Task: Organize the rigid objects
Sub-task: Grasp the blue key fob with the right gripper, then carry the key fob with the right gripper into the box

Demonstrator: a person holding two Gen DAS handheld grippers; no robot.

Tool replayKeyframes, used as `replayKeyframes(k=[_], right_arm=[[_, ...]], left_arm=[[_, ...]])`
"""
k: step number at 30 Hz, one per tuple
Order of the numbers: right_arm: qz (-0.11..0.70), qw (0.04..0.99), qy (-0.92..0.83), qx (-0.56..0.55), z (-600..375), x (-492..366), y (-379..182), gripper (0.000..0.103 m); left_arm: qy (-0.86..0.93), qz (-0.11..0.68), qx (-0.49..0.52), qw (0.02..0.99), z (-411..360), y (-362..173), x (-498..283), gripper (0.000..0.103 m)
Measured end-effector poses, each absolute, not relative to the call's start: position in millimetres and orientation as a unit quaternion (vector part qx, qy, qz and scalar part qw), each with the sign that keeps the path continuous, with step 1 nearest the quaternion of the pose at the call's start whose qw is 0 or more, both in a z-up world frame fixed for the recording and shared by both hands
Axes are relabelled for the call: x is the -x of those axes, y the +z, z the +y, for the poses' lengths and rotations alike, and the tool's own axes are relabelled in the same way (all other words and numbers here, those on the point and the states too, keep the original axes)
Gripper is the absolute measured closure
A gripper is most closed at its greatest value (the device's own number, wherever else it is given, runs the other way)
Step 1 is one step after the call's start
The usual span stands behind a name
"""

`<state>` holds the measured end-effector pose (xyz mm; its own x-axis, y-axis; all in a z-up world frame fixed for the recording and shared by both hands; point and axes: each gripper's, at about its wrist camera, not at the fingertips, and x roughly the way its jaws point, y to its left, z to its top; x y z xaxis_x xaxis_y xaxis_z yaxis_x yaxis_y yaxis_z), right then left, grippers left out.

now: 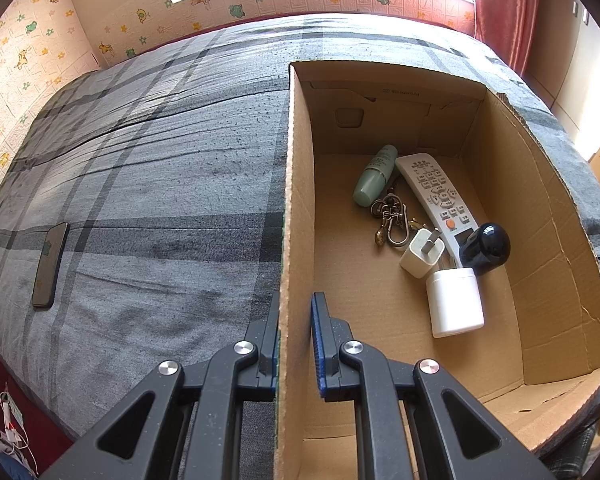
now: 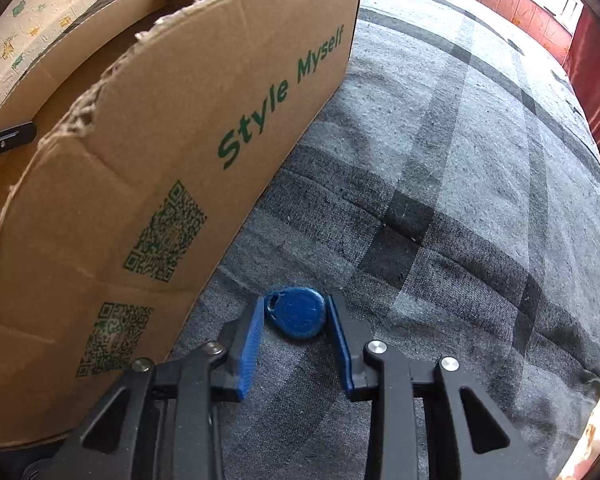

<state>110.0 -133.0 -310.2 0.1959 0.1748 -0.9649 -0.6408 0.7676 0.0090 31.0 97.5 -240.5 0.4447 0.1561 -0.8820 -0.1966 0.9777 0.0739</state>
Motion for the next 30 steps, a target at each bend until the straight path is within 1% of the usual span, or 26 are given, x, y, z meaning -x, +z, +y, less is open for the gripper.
replayKeyframes(k=[10, 30], right_arm=[[0.57, 0.755, 0.263, 0.189, -137.6, -116.1, -291.7, 0.069], [0.555, 0.774, 0.243, 0.185, -145.0, -114.2, -223.7, 0.069]], left_arm=[[0.104, 0.516, 0.02, 0.85, 97.9, -241.6, -30.5, 0.09], [0.104, 0.516, 0.02, 0.85, 96.4, -240.7, -31.3, 0.09]])
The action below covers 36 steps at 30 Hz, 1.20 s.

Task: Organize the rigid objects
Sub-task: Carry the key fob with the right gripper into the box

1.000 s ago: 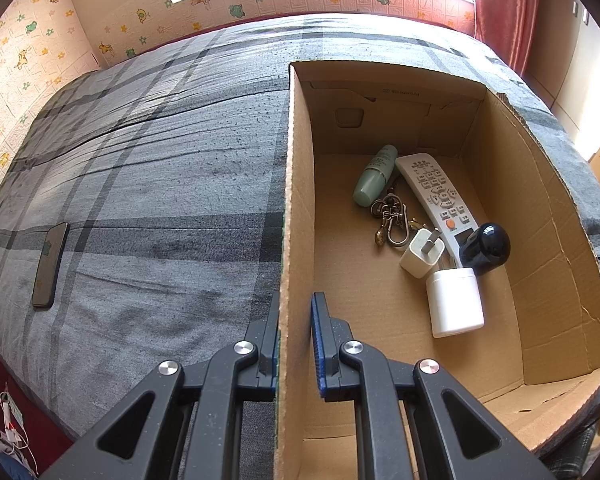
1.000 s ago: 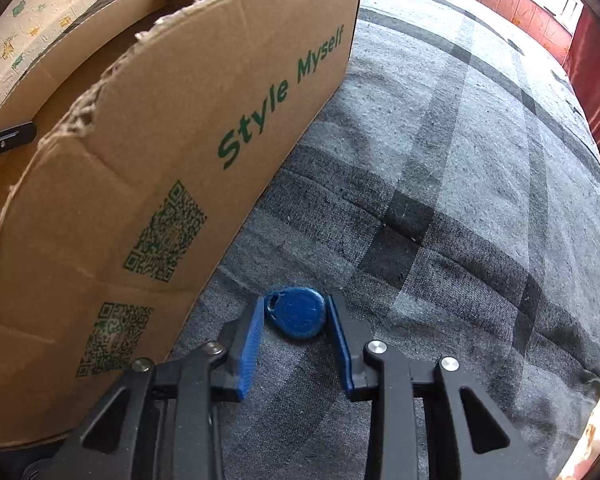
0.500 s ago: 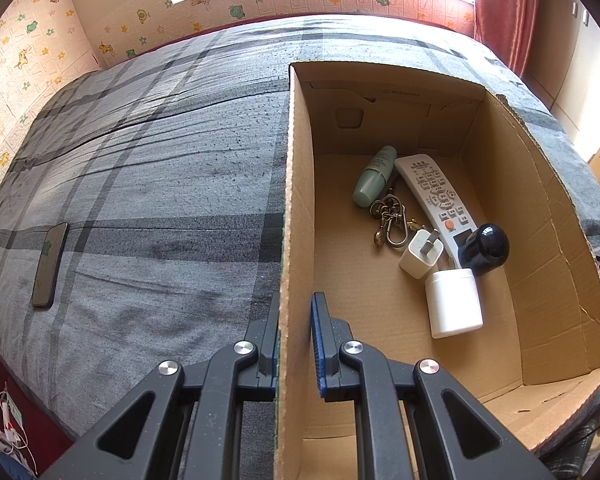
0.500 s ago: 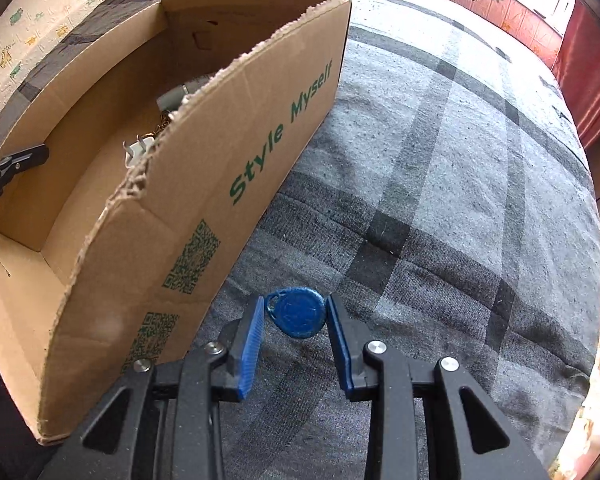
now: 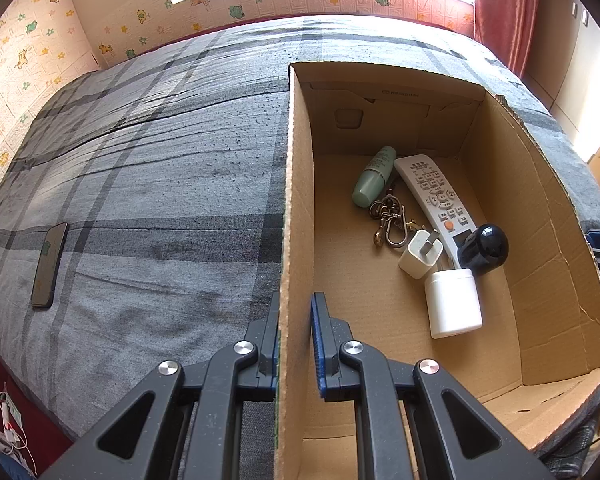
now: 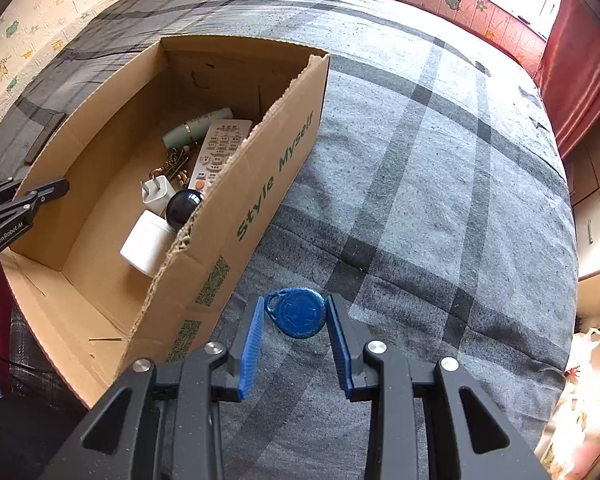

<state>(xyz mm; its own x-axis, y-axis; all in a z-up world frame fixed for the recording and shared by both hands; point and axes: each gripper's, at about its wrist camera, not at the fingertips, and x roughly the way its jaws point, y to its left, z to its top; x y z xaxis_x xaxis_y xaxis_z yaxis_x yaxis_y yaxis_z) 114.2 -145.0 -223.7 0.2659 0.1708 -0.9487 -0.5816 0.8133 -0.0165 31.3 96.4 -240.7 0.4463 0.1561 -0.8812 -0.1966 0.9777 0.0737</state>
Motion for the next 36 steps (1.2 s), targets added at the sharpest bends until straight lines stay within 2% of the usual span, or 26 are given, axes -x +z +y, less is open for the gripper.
replayKeyframes(k=[21, 36], right_arm=[[0.522, 0.791, 0.263, 0.182, -105.2, -126.4, -156.6, 0.069], [0.514, 0.777, 0.308, 0.192, -42.4, -126.7, -164.5, 0.069]], left_arm=[[0.103, 0.516, 0.021, 0.85, 95.4, -240.5, -32.3, 0.09], [0.103, 0.516, 0.021, 0.85, 95.6, -240.4, -32.2, 0.09]])
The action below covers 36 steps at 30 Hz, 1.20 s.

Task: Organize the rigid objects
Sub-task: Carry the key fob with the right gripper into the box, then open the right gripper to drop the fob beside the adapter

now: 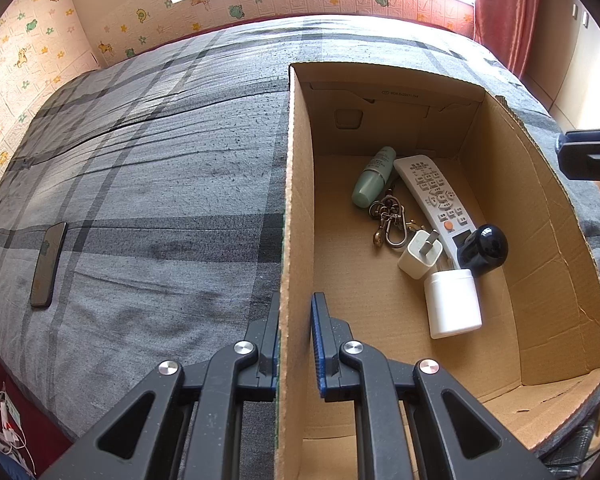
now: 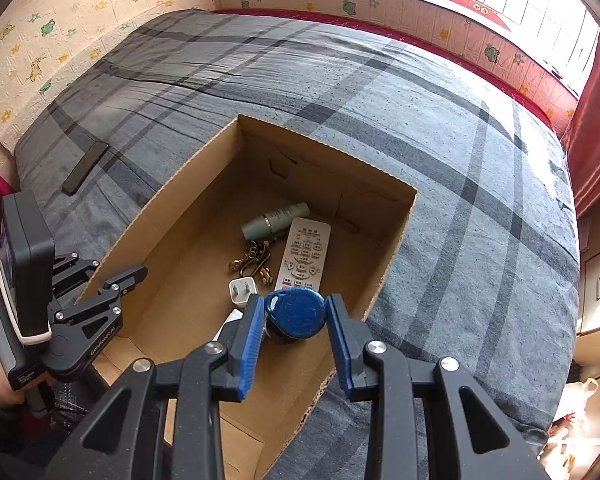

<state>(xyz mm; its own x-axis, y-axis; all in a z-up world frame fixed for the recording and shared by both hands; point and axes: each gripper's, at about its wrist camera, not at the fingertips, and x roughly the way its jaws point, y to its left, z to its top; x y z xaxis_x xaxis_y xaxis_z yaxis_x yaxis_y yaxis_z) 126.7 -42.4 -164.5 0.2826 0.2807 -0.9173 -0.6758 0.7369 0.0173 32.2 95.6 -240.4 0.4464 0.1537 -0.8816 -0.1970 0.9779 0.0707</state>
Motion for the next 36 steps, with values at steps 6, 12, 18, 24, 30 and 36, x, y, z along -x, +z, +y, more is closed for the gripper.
replayKeyframes(k=[6, 12, 18, 24, 30, 36], right_arm=[[0.522, 0.767, 0.315, 0.198, -22.7, -127.4, -181.0, 0.069], [0.535, 0.756, 0.316, 0.205, -6.8, -130.0, -202.2, 0.069], [0.553, 0.743, 0.314, 0.21, 5.5, -133.6, -226.2, 0.069], [0.566, 0.738, 0.304, 0.208, 11.1, -136.1, -243.5, 0.069], [0.571, 0.737, 0.297, 0.208, 14.2, -134.8, -252.9, 0.069], [0.571, 0.738, 0.297, 0.204, 13.8, -132.6, -253.2, 0.069]], left_arm=[[0.103, 0.516, 0.021, 0.85, 95.6, -240.3, -32.2, 0.09], [0.103, 0.516, 0.022, 0.85, 95.7, -240.8, -32.5, 0.09], [0.103, 0.516, 0.021, 0.85, 95.1, -241.0, -33.0, 0.09], [0.103, 0.517, 0.02, 0.85, 96.1, -241.2, -32.8, 0.09], [0.103, 0.517, 0.02, 0.85, 96.8, -240.9, -32.8, 0.09], [0.103, 0.517, 0.02, 0.85, 97.0, -240.7, -32.7, 0.09]])
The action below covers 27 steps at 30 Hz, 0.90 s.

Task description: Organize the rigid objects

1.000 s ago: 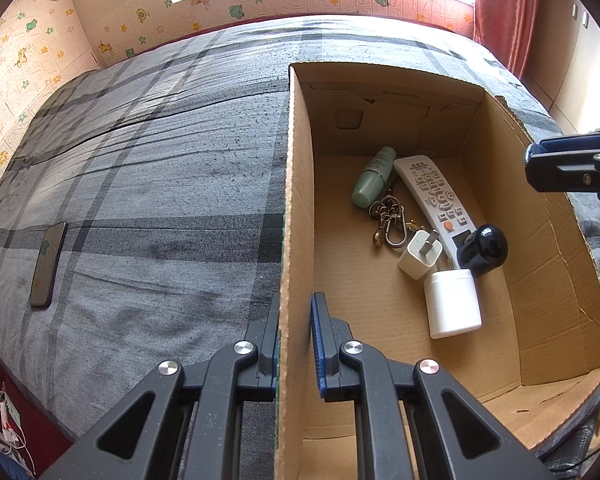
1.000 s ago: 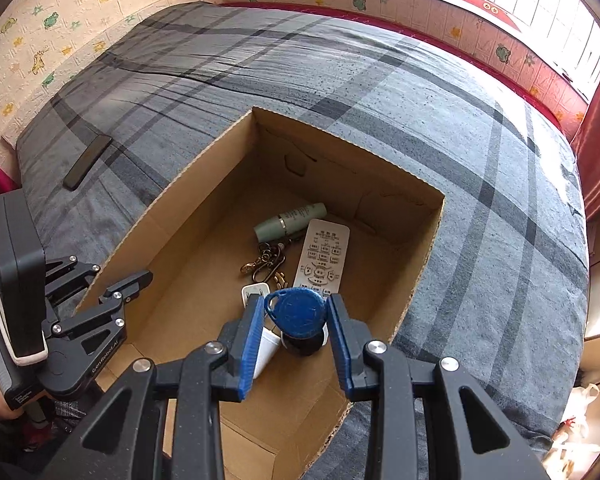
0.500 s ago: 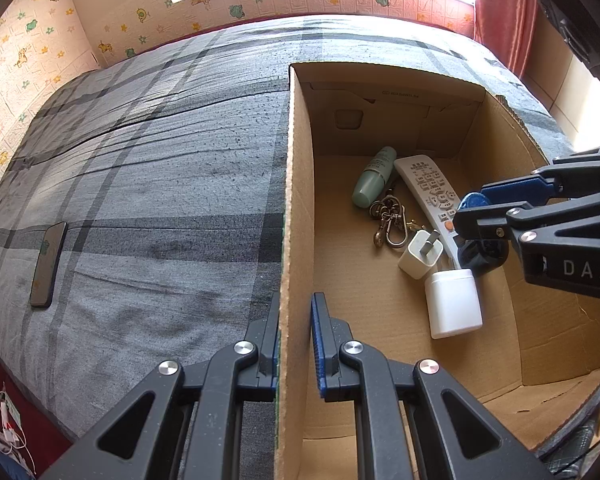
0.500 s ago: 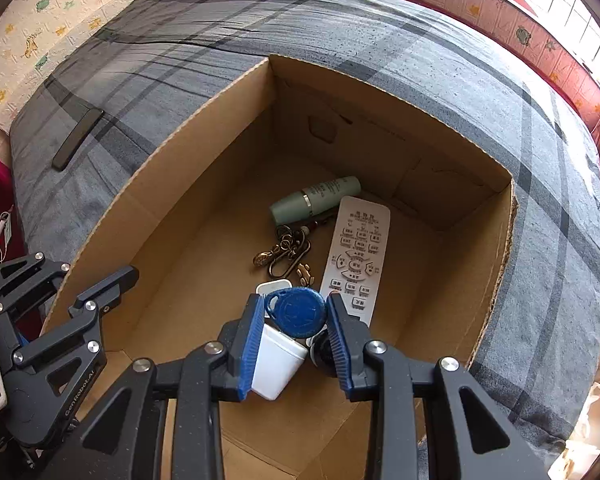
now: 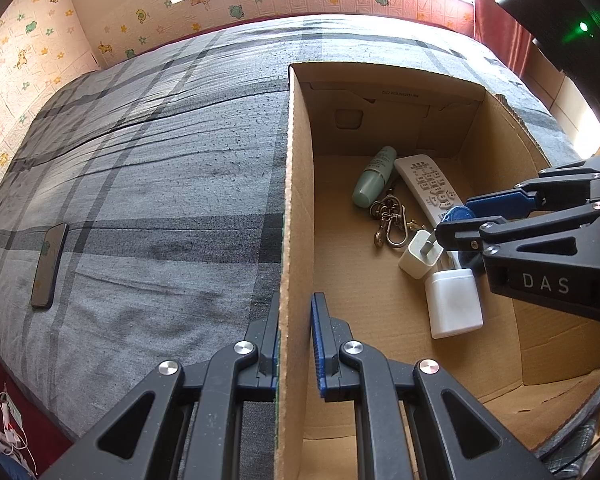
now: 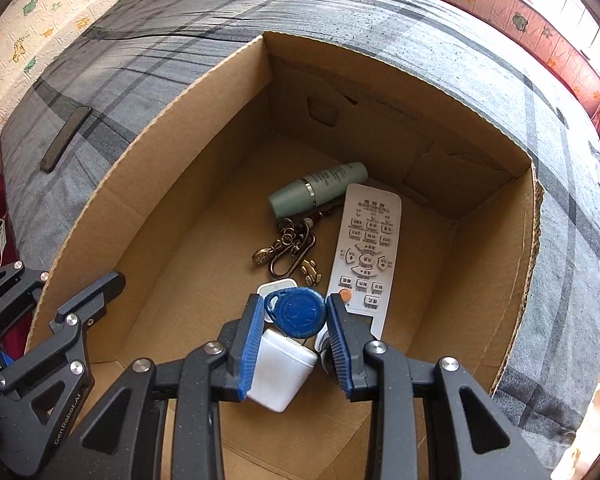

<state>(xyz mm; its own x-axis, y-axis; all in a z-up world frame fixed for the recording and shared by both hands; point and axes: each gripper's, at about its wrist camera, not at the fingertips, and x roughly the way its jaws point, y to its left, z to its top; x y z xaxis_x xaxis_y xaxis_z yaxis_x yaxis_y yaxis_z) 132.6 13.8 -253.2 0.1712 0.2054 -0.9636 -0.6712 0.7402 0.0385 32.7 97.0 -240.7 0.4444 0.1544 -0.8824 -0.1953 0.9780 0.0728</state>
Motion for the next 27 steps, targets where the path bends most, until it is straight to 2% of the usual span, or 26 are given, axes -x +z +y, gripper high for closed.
replayKeyframes(k=[4, 6, 8, 10, 12, 21, 27], right_arm=[[0.567, 0.743, 0.297, 0.198, 14.2, -132.7, -249.6, 0.065], [0.563, 0.747, 0.297, 0.192, 13.4, -132.4, -246.1, 0.053], [0.56, 0.75, 0.295, 0.191, 12.8, -131.9, -241.7, 0.051], [0.553, 0.755, 0.295, 0.191, 12.3, -131.1, -236.3, 0.043], [0.545, 0.762, 0.294, 0.187, 11.1, -129.5, -229.6, 0.027], [0.53, 0.781, 0.273, 0.185, 3.1, -124.5, -213.2, 0.003], [0.523, 0.793, 0.26, 0.176, -6.7, -120.6, -204.7, 0.0]], left_arm=[[0.102, 0.517, 0.02, 0.85, 97.8, -240.2, -32.4, 0.09], [0.103, 0.517, 0.02, 0.85, 98.0, -240.2, -32.6, 0.09], [0.103, 0.517, 0.021, 0.85, 98.3, -240.3, -32.8, 0.09], [0.103, 0.517, 0.02, 0.85, 98.1, -240.1, -32.6, 0.09], [0.103, 0.517, 0.02, 0.85, 98.0, -240.1, -32.6, 0.09], [0.104, 0.517, 0.02, 0.85, 97.3, -241.1, -32.6, 0.09], [0.104, 0.517, 0.019, 0.849, 97.1, -241.2, -32.5, 0.09]])
